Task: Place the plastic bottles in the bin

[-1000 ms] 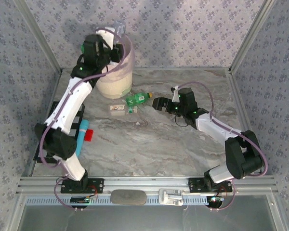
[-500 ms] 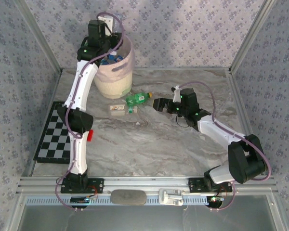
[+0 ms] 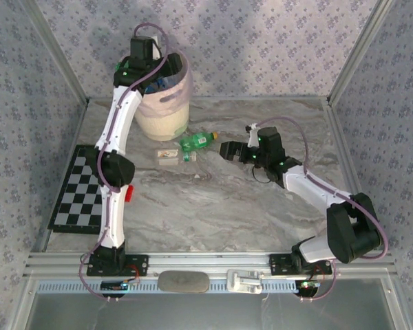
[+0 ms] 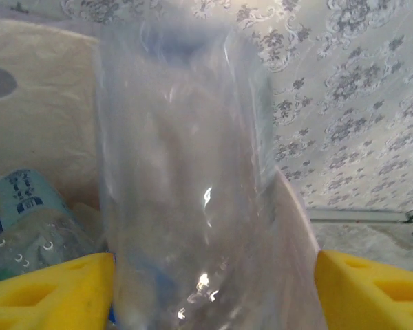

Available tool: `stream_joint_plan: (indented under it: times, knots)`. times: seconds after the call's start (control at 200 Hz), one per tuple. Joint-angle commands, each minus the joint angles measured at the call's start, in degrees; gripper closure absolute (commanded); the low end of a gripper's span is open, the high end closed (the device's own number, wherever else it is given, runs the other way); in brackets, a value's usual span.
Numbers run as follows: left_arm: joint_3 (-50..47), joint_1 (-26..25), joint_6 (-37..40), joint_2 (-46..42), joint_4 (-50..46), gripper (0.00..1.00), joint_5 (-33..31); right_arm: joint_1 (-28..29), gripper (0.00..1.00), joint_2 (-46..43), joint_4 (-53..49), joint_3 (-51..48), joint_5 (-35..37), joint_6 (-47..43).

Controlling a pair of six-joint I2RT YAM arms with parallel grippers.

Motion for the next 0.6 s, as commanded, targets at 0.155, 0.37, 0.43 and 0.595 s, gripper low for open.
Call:
stream_joint_plan:
  times: [0.155, 0.37, 0.43, 0.595]
  knots:
    - [1.6, 0.6, -0.5, -4.3, -0.2, 0.0, 1.7, 0.3, 0.0, -1.6, -1.2, -0.5, 1.0, -1.3]
    - [-8.0, 0.6, 3.0, -12.3, 2.8, 0.0, 3.4, 0.3, 0.0, -1.3, -0.9, -0.5, 1.2, -1.2]
    - [-14.4, 0.6, 3.7, -16.1, 6.1, 0.0, 4.8, 0.3, 0.0, -1.0, -0.8, -0.2, 1.0, -1.2]
    - [-41.0, 0.6, 4.6, -29.9, 22.1, 0.0, 10.1, 0.5, 0.0, 0.1, 0.0, 0.4, 0.6, -0.9]
